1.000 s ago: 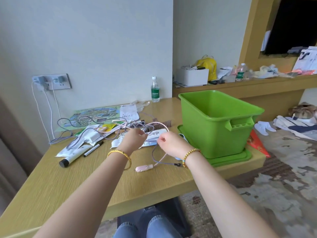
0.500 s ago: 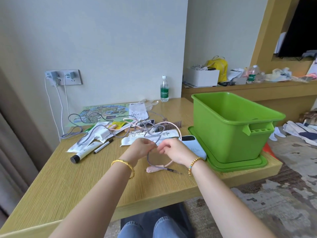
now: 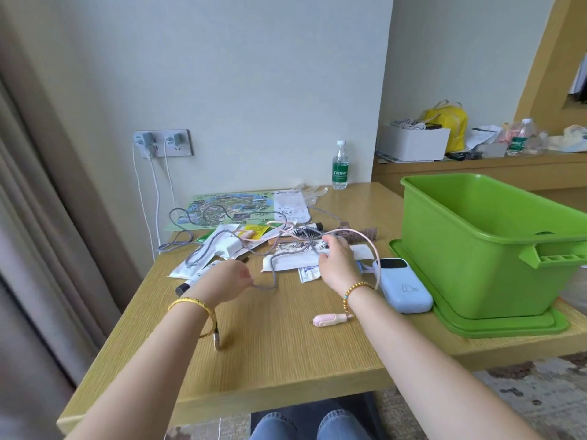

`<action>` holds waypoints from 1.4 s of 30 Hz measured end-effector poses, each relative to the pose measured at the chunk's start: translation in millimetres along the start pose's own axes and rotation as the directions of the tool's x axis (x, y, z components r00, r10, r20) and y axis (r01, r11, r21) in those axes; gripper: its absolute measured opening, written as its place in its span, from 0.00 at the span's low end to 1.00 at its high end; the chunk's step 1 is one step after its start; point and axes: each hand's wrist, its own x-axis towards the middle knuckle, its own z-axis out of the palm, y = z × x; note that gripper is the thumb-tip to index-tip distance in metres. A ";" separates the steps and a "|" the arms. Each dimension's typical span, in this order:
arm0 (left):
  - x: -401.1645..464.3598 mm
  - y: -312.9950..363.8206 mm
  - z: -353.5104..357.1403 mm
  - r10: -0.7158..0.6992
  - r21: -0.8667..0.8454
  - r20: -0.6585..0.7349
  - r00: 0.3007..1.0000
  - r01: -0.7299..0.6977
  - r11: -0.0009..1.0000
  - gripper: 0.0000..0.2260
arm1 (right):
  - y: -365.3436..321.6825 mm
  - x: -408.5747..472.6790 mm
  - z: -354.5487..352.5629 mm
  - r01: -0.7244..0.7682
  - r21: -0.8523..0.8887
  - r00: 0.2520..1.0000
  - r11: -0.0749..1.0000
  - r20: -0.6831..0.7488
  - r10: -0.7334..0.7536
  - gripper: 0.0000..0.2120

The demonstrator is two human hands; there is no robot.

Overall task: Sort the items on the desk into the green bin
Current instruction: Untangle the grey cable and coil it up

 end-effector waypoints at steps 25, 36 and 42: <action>61.1 31.1 50.5 0.026 -0.090 -0.149 0.988 -0.040 0.995 0.10 | 18.5 54.9 0.7 0.094 -0.149 0.971 0.984 -0.205 -0.124 0.04; 51.7 42.4 28.7 -0.137 -0.692 -0.173 0.975 -0.021 0.721 0.17 | -62.9 24.6 -24.5 0.229 0.665 0.973 0.711 -0.182 -0.144 0.08; 41.0 41.9 21.5 -0.115 -0.994 0.085 0.990 0.092 0.059 0.15 | -39.2 0.0 -27.9 -0.187 0.675 0.918 0.713 0.379 -0.117 0.05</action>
